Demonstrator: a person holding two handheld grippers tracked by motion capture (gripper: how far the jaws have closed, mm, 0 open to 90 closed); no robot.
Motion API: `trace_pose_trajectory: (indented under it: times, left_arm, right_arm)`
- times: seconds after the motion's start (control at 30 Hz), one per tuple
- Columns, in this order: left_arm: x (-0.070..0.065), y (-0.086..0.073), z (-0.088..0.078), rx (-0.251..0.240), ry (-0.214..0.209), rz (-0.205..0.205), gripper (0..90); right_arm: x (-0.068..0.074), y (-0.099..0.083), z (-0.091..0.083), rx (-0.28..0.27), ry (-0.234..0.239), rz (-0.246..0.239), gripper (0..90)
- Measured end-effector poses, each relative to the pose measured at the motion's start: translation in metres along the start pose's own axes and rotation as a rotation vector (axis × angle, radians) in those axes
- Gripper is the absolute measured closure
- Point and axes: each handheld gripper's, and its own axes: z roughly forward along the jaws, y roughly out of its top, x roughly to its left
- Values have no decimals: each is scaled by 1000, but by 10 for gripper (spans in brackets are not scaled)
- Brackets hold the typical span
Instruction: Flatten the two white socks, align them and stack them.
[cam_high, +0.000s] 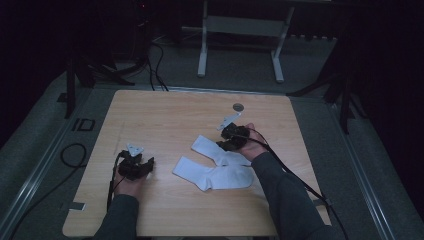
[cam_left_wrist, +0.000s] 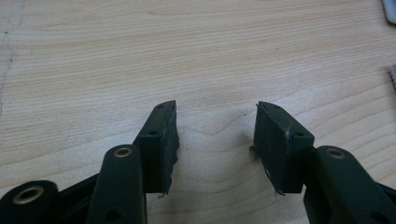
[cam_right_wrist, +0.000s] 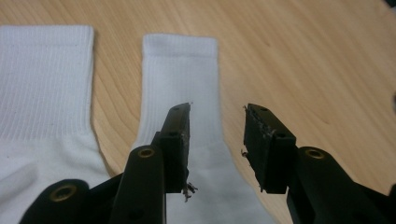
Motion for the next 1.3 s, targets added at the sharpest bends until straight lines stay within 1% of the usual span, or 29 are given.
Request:
trace_pose_trajectory:
  times: [0.17, 0.27, 0.3, 0.4, 0.43, 0.53, 0.63, 0.67, 0.7, 0.73, 0.77, 0.83, 0.9, 0.97, 1.03, 1.07, 1.13, 1.23, 1.3]
  left_arm:
    - [0, 0, 0, -1, 1, -1, 497]
    - [0, 0, 0, -1, 1, -1, 497]
    - [0, 0, 0, -1, 1, -1, 497]
    - [0, 0, 0, -1, 1, -1, 497]
    - [0, 0, 0, -1, 1, -1, 497]
    - [0, 0, 0, 0, 1, -1, 497]
    - [0, 0, 0, 0, 0, 0, 497]
    - [0, 0, 0, 0, 0, -1, 497]
    - [0, 0, 0, 0, 0, -1, 497]
    - [0, 0, 0, 0, 0, -1, 497]
    - [0, 0, 0, 0, 0, -1, 497]
    - [0, 0, 0, 0, 0, 0, 497]
    - [0, 0, 0, 0, 0, 0, 497]
    - [0, 0, 0, 0, 0, 0, 496]
    - [0, 0, 0, 0, 0, 0, 497]
    - [0, 0, 0, 0, 0, 0, 497]
    - [0, 0, 0, 1, 0, 1, 496]
    - [0, 0, 0, 0, 0, 1, 496]
    - [0, 0, 0, 1, 0, 1, 496]
  right_arm:
    - [6, 3, 19, 33, 27, -21, 598]
    - [7, 5, 26, 32, 47, -10, 580]
    - [6, 6, 33, 48, 57, 1, 564]
    - [6, 8, 42, 71, 66, 4, 528]
    - [6, 8, 42, 71, 66, 4, 528]
    - [5, 9, 54, 91, 91, 11, 494]
    - [0, 5, 65, 129, 117, 54, 463]
    - [-2, 4, 66, 120, 136, 86, 472]
    - [-3, 4, 66, 118, 137, 86, 492]
    - [-3, 4, 66, 123, 136, 77, 533]
    - [-3, 5, 65, 127, 139, 70, 603]
    - [-4, 5, 64, 130, 138, 65, 702]
    - [-6, 4, 64, 132, 121, 63, 803]
    - [-7, 4, 63, 133, 112, 51, 820]
    - [-7, 5, 62, 148, 83, 19, 826]
    - [-8, 5, 61, 154, 76, 15, 826]
    - [-12, 5, 57, 152, 71, 24, 826]
    - [-16, 7, 45, 135, 58, 16, 826]
    - [-17, 10, 32, 106, 51, 5, 826]
